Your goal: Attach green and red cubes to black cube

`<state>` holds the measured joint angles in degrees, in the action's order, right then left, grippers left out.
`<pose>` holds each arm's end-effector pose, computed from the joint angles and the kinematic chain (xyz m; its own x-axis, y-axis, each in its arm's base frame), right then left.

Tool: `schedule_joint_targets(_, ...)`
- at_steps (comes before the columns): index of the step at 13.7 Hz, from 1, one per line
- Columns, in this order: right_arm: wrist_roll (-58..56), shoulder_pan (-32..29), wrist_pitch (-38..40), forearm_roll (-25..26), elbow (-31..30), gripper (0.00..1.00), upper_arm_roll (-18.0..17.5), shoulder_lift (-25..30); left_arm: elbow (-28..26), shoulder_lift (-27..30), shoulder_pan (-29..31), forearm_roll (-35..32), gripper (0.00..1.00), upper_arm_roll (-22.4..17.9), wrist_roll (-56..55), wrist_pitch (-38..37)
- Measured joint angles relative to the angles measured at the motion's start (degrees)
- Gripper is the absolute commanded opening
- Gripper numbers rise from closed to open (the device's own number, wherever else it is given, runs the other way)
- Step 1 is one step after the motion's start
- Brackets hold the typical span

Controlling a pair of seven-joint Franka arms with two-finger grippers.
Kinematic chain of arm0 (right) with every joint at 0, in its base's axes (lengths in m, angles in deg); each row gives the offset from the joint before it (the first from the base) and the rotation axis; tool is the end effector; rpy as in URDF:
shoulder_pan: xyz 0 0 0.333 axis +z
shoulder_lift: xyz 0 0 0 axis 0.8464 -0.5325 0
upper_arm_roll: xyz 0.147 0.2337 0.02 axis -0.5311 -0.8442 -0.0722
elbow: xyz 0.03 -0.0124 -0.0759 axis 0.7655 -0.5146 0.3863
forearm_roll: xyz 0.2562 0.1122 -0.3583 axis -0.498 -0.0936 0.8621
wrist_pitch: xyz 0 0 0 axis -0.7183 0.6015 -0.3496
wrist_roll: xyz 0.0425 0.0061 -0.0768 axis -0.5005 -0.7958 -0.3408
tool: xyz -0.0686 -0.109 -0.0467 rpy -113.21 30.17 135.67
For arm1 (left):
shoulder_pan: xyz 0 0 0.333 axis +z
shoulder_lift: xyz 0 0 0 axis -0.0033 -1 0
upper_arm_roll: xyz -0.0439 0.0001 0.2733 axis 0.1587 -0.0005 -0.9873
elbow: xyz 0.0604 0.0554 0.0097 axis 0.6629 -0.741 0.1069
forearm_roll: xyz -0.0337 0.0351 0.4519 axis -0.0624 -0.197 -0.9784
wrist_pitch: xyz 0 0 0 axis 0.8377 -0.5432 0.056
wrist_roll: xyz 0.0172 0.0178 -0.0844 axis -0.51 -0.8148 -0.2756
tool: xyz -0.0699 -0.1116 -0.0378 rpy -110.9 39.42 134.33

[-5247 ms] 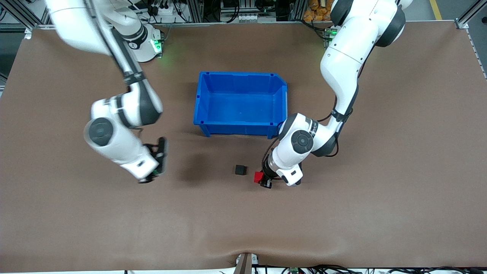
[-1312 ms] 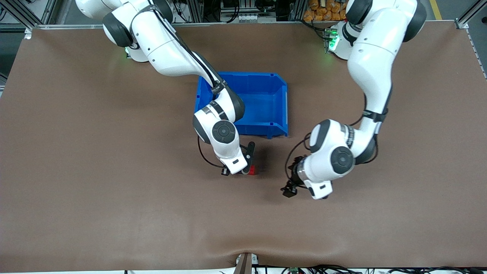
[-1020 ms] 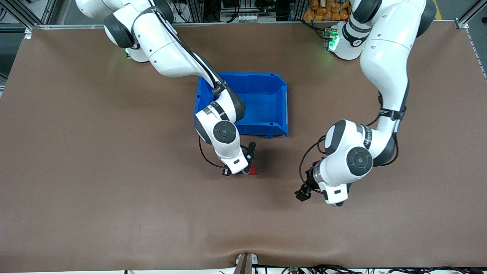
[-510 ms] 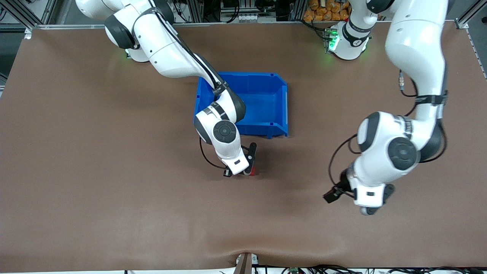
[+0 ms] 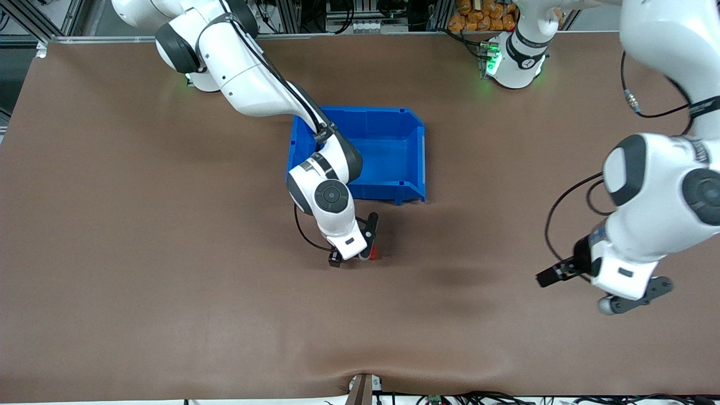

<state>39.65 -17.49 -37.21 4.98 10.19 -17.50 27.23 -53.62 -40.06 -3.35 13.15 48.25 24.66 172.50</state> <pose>0.6426 0.4737 0.1095 0.2248 0.9744 0.0069 0.9705 -0.2245 0.0877 0.7670 -0.1084 0.3983 0.9399 0.3171 0.1267 0.3089 -0.9477 0.0804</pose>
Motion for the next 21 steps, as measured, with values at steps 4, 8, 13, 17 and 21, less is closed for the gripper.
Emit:
schedule_joint_targets(4, 0.3, -2.3, 4.2, 0.0, 0.3, 1.0, 0.8, 1.8, 0.0, 5.9, 3.1, 0.0, 1.0, 0.0, 8.7, -7.5)
schedule_joint_targets(8, 0.3, -7.9, 15.6, 0.0, 0.5, 1.0, 1.4, 8.6, 0.0, 11.6, 4.9, 0.0, 1.0, 0.0, 13.1, -17.7)
schedule_joint_targets(13, 0.2, -18.0, 28.0, -0.1, 0.3, 1.0, 1.7, 19.1, -2.8, 18.5, 8.3, 3.2, 1.0, 0.2, 15.2, -24.9)
schedule_joint_targets(17, 0.4, -26.0, 30.4, -0.1, -8.6, 1.0, 1.8, 32.0, -11.0, 26.0, 8.8, 3.9, 1.0, 0.5, 15.5, -23.8)
schedule_joint_targets(21, 8.7, -32.6, 34.2, -0.2, -18.7, 1.0, 1.8, 45.5, -17.4, 31.2, 8.8, 3.9, 1.0, 0.5, 16.5, -21.1)
